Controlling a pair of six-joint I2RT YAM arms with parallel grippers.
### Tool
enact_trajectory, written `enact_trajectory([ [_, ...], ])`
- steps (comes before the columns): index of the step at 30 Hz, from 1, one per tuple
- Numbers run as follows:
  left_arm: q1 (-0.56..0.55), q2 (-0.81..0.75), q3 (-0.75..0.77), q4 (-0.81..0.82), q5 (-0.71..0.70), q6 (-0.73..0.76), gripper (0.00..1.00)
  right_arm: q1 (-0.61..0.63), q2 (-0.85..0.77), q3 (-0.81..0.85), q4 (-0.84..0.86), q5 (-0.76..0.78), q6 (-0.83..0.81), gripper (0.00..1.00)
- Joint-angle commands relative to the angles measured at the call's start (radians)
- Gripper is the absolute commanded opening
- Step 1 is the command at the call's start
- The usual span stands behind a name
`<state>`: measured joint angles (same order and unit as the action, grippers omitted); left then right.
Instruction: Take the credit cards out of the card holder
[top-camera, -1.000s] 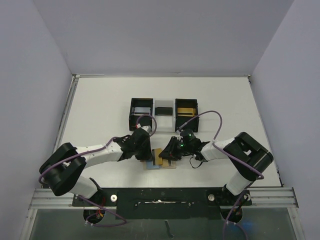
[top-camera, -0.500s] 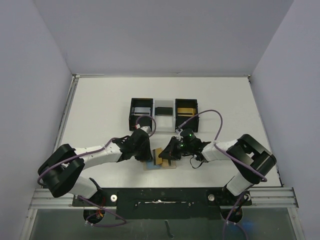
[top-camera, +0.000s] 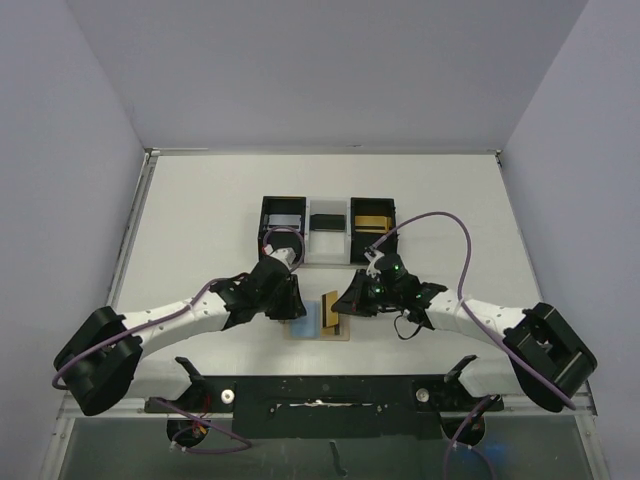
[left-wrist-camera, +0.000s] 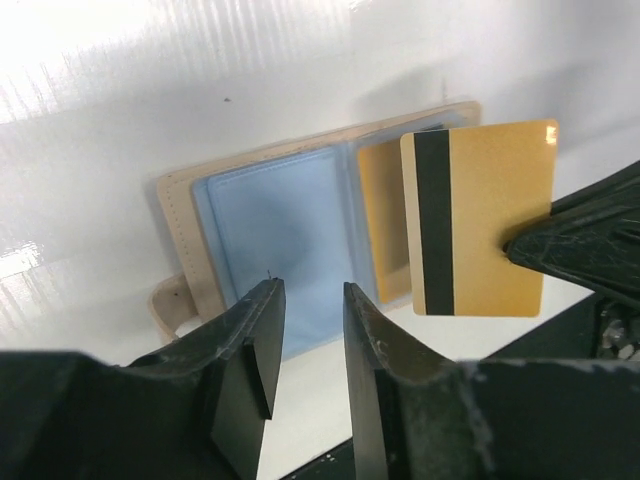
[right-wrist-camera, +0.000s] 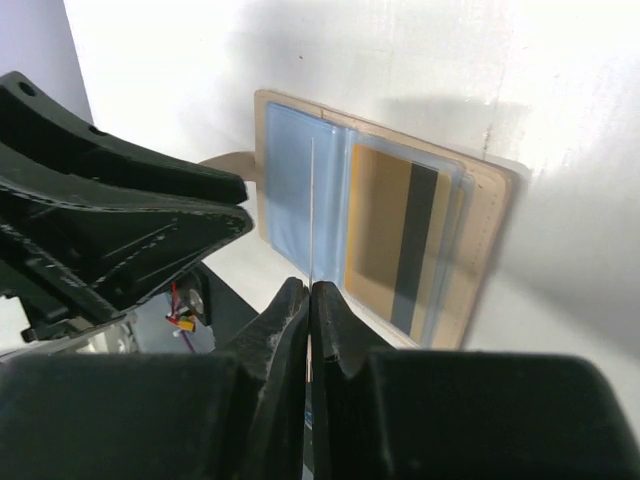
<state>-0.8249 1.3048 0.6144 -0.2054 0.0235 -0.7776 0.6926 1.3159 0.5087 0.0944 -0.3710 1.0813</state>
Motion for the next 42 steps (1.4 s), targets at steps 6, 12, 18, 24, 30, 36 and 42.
enact_trajectory([
  [6,0.011,-0.148,0.016,0.021,-0.056,0.007,0.4,-0.005,-0.169,0.056,-0.099,0.167,-0.153,0.0],
  [12,0.064,-0.204,0.007,-0.072,-0.076,0.049,0.54,-0.002,-0.271,0.101,-0.087,0.259,-0.336,0.0],
  [18,0.191,-0.233,0.082,-0.157,-0.07,0.159,0.71,-0.009,-0.328,0.207,-0.196,0.391,-0.603,0.0],
  [24,0.339,-0.236,0.166,-0.239,-0.043,0.277,0.72,-0.204,-0.29,0.335,-0.309,0.321,-0.708,0.0],
  [30,0.552,-0.272,0.146,-0.226,0.039,0.361,0.74,-0.482,-0.253,0.332,-0.234,-0.031,-0.666,0.0],
  [36,0.656,-0.313,0.127,-0.19,0.04,0.39,0.75,-0.493,-0.262,0.305,-0.141,0.034,-0.822,0.0],
  [42,0.656,-0.333,0.129,-0.184,-0.008,0.39,0.76,-0.354,-0.204,0.277,-0.151,0.209,-1.306,0.0],
])
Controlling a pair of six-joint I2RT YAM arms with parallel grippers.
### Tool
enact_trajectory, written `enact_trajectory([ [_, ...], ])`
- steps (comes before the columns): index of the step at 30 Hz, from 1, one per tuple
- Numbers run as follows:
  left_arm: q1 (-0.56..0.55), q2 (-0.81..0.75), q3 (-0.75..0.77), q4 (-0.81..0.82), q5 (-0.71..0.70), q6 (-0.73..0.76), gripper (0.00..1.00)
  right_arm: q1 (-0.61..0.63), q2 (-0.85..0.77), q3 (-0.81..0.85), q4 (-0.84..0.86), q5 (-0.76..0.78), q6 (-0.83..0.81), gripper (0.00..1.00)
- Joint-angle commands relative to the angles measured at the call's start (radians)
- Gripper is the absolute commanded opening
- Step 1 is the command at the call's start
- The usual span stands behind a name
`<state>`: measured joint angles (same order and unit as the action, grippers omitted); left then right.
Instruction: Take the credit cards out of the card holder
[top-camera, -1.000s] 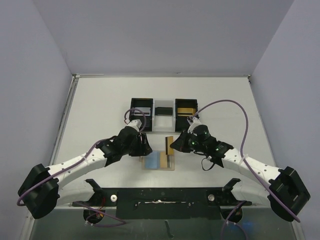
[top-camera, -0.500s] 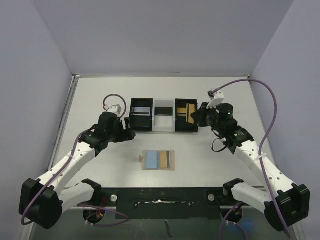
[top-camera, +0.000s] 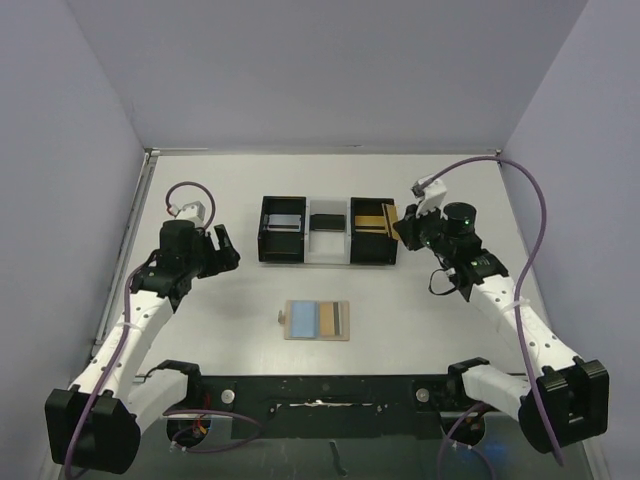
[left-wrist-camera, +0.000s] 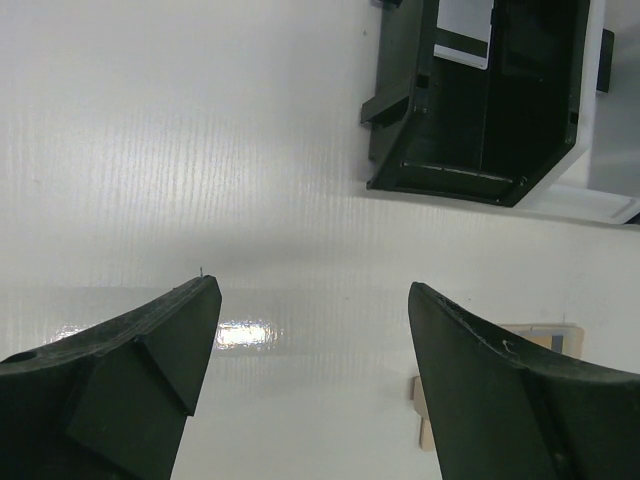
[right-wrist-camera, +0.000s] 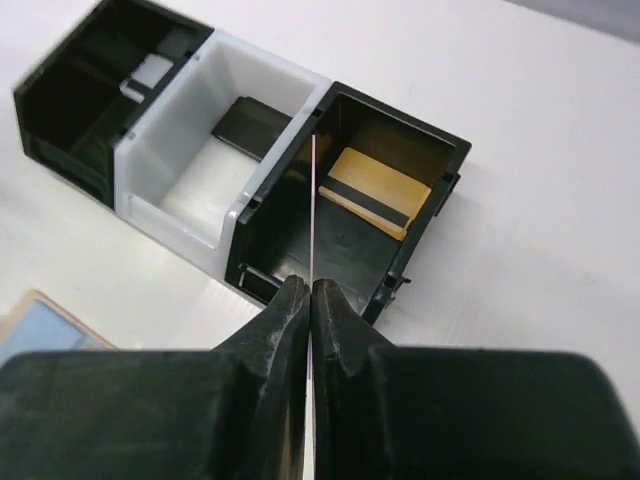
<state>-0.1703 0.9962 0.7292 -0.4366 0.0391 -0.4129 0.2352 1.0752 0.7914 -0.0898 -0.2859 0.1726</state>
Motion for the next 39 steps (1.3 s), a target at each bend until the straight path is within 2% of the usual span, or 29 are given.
enact_trajectory([
  [1,0.002,-0.026,0.013,0.048,-0.028,0.025,0.76,0.138,0.068,0.021,-0.027,0.189,-0.506,0.0],
  [3,0.0,-0.027,0.012,0.054,-0.028,0.026,0.76,0.14,0.12,0.052,-0.031,0.223,-0.573,0.0],
  [5,0.002,-0.026,0.012,0.061,-0.026,0.029,0.76,0.115,0.139,0.05,0.027,0.159,-0.586,0.0],
  [8,0.002,-0.022,0.012,0.068,-0.017,0.036,0.76,0.138,0.171,0.054,0.057,0.118,-0.716,0.0],
  [14,0.002,-0.02,0.014,0.067,0.001,0.044,0.76,0.143,0.237,0.093,-0.091,-0.121,-1.077,0.0],
  [17,0.002,-0.031,0.009,0.067,-0.003,0.045,0.76,0.135,0.259,0.094,-0.049,-0.089,-1.138,0.0],
  [20,0.002,-0.028,0.01,0.067,-0.002,0.046,0.76,0.135,0.317,0.14,-0.104,-0.079,-1.208,0.0],
  [22,0.002,-0.02,0.011,0.068,0.006,0.048,0.76,0.139,0.358,0.164,-0.109,-0.073,-1.223,0.0],
  [28,0.002,-0.013,0.013,0.062,0.003,0.049,0.76,0.144,0.444,0.213,-0.061,0.083,-1.199,0.0],
  [39,0.002,0.011,0.016,0.061,0.018,0.052,0.76,0.139,0.591,0.308,-0.049,0.134,-1.233,0.0],
])
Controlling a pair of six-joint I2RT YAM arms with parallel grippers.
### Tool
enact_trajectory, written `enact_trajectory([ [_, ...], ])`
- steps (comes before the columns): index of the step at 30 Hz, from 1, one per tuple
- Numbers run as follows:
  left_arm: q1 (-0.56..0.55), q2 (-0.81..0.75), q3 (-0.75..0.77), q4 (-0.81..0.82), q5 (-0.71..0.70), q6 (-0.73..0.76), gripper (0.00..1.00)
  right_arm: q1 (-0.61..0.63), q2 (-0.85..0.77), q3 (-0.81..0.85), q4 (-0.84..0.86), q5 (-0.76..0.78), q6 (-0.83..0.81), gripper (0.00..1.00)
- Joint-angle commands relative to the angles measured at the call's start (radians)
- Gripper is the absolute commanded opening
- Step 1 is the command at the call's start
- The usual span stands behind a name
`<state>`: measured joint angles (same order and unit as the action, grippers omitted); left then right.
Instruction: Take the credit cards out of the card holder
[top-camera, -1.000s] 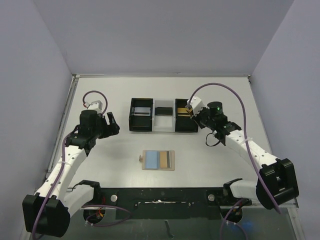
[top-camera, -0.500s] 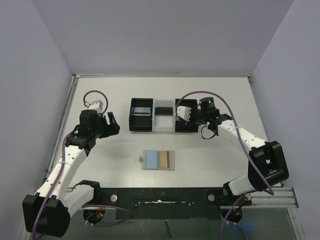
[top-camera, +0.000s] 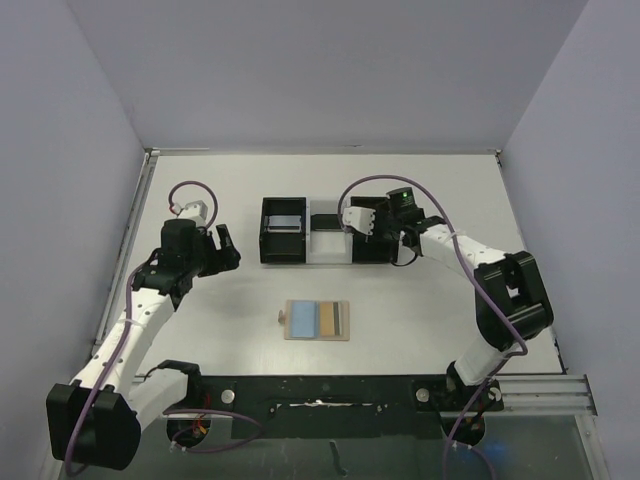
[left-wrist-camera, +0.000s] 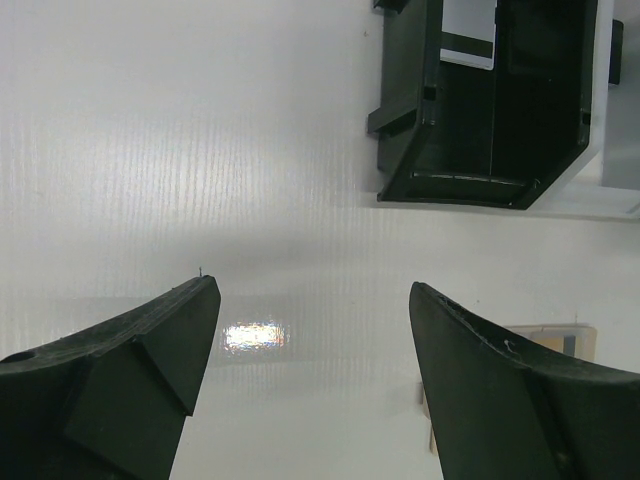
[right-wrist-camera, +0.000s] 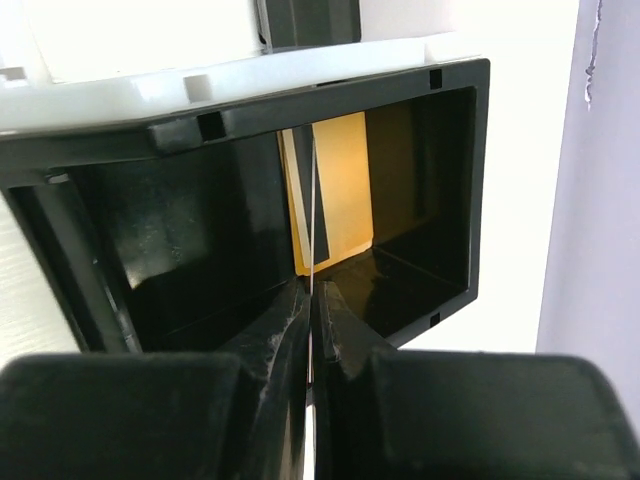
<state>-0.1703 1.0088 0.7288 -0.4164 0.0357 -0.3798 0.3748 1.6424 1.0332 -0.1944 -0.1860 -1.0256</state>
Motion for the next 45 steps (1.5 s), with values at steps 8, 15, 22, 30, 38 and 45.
enact_trajectory([
  [8,0.002,-0.016,0.013,0.047,0.031,0.024,0.76,-0.003,0.135,0.193,0.028,0.018,-0.096,0.0],
  [15,0.002,-0.033,0.01,0.05,0.021,0.024,0.76,-0.016,0.208,0.271,-0.037,0.026,-0.127,0.0],
  [22,0.003,-0.054,0.014,0.04,0.007,0.025,0.76,-0.011,0.243,0.284,-0.038,0.0,-0.14,0.0],
  [30,0.002,-0.069,0.005,0.057,0.014,0.023,0.76,-0.001,0.284,0.29,-0.015,0.049,-0.123,0.02],
  [38,0.002,-0.059,0.008,0.053,0.019,0.025,0.76,0.009,0.311,0.32,-0.086,0.071,-0.099,0.12],
  [45,0.002,-0.07,0.01,0.047,-0.002,0.025,0.76,0.01,0.314,0.321,-0.102,0.083,-0.095,0.19],
])
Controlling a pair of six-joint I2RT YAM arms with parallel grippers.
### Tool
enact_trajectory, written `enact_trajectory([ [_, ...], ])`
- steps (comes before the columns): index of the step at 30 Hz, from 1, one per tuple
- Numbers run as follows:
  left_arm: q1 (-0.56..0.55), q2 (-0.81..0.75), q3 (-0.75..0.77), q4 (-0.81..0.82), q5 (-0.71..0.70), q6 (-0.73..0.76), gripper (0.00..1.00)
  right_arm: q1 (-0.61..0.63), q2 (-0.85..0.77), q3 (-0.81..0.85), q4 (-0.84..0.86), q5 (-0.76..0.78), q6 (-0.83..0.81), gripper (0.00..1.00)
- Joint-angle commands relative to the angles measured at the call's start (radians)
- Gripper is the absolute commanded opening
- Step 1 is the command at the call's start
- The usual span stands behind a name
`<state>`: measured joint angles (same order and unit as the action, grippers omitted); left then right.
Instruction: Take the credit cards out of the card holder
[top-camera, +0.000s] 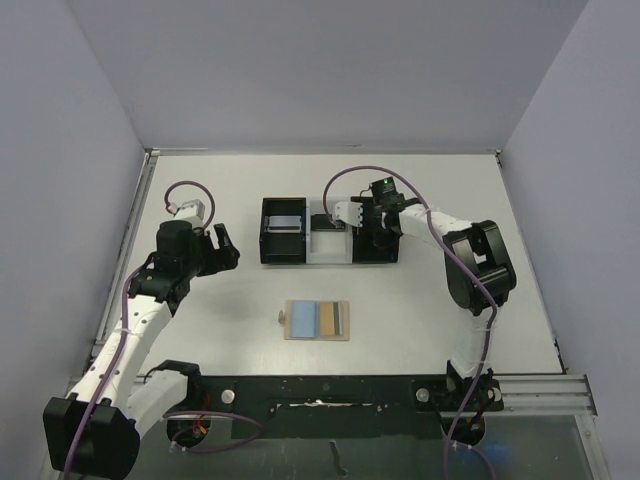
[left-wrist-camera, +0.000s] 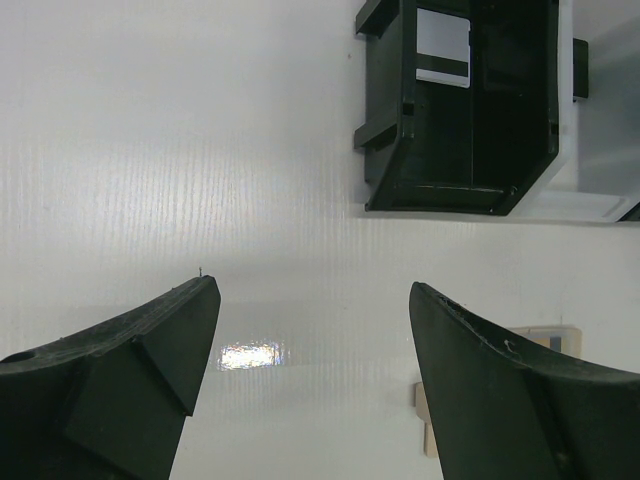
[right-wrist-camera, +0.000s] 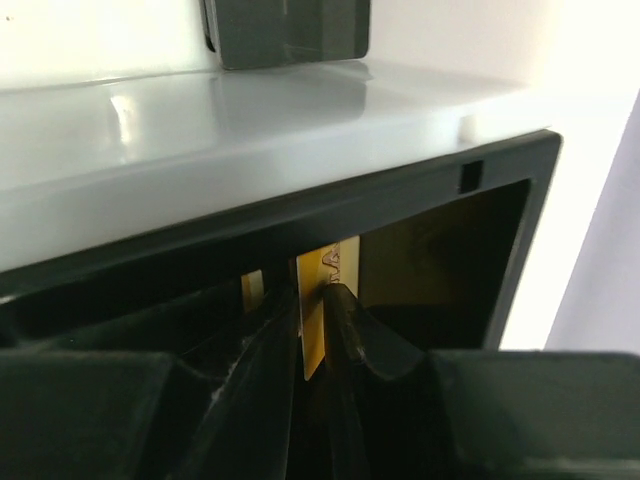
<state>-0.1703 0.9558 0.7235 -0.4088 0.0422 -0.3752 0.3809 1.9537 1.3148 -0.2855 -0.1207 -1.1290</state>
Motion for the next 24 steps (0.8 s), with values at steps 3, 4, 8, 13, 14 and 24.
enact_trajectory([
  [3,0.002,-0.019,0.013,0.041,-0.009,0.021,0.76,0.005,-0.002,0.05,-0.034,-0.019,0.021,0.23],
  [4,0.002,-0.017,0.015,0.039,-0.009,0.021,0.76,0.004,-0.005,0.053,-0.035,-0.03,0.031,0.25],
  [8,0.002,-0.015,0.017,0.036,-0.012,0.021,0.76,0.003,-0.012,0.063,-0.053,-0.044,0.047,0.31],
  [13,0.003,-0.02,0.016,0.037,-0.008,0.022,0.76,-0.004,-0.029,0.061,-0.046,-0.039,0.077,0.36],
  [14,0.003,-0.021,0.017,0.037,-0.008,0.022,0.76,-0.006,-0.031,0.064,-0.047,-0.04,0.083,0.38],
  [24,0.003,-0.024,0.014,0.041,0.0,0.022,0.76,-0.011,-0.147,0.038,0.049,-0.048,0.204,0.42],
])
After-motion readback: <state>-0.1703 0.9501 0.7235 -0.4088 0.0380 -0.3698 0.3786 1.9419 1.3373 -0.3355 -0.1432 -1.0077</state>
